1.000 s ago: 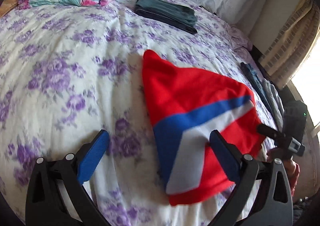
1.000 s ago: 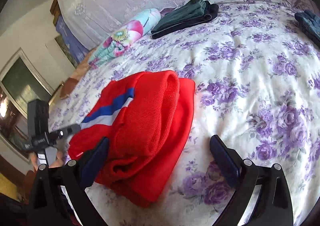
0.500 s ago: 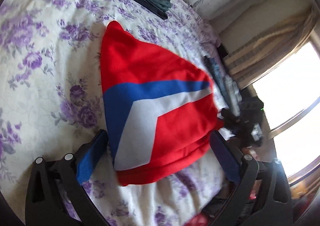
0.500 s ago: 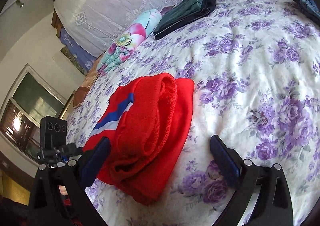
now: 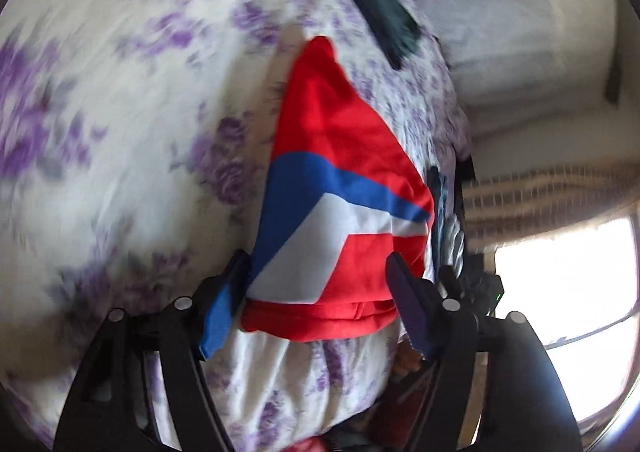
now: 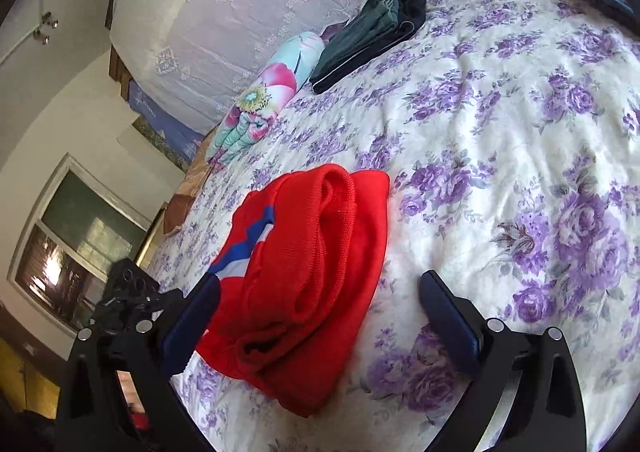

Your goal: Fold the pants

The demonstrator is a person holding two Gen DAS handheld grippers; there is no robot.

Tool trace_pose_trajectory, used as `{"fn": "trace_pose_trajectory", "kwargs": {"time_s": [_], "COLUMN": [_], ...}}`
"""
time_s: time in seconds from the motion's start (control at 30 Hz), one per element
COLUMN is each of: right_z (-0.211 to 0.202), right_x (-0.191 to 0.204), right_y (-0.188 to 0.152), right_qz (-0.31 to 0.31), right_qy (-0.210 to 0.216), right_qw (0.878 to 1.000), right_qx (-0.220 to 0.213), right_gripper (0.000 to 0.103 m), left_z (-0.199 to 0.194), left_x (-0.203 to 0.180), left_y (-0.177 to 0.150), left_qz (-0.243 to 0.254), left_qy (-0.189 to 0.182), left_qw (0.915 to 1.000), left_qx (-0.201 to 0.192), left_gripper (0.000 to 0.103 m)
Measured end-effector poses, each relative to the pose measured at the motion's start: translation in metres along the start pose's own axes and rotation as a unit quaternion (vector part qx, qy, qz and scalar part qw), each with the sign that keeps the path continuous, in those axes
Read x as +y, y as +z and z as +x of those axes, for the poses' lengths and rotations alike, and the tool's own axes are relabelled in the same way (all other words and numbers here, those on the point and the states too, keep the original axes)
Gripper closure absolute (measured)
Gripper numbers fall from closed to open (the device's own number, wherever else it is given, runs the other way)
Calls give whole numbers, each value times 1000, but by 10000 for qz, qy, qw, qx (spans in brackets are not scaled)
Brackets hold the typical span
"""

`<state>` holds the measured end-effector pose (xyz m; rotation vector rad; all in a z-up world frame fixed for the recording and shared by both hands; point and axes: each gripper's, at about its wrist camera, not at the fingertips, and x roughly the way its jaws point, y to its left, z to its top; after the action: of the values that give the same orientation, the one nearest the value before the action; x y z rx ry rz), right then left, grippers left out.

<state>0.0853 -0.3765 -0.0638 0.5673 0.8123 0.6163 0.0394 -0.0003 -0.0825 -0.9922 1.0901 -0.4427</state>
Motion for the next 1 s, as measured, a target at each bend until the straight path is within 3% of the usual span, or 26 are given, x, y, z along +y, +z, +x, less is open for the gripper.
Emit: {"fn": "trace_pose_trajectory", "kwargs": {"time_s": [0.07,0.2,0.27,0.37,0.47,0.73,0.83,0.87,1.0], "right_z": [-2,-5,-5,-7,-9,30,48,54,54], "right_x": [-2,-6,-9,-10,-8,-11,-1,3,5], "right_y": [1,7,9,8,9,36,45,46,43], "right_qz": [221,620,751,826,802,1037,858,741,462], "right_qy": [51,381,468,512,530,394,359,269,-35], "right_qw": [9997,9973,9961,9953,9953,9915,9930,9941,9967], "right_qx": [-88,-47,-42,-22,110,683,735,748,667], "right_gripper": [3,3,3,3,3,3,3,5,46], "left_z": [1,4,9,7,6,8,12,14,15], "left_x": [-6,-21,-15,-1,4,-9,-13,-17,-24], "left_y": [-6,-16,-8,8,9,-6,-4,-5,-10], "left_qz": [-189,154,147,-23,-20,371,440,510,768], "left_qy": [234,702,630,506,377,714,724,786,1015], "left_qw": [9993,9963,9971,9978,9989,9960,9957,9949,9905], "left_qx": [-210,-464,-412,-424,-279,-389,-369,-383,-512], "left_gripper": [36,36,36,51,54,51,44,42,46]}}
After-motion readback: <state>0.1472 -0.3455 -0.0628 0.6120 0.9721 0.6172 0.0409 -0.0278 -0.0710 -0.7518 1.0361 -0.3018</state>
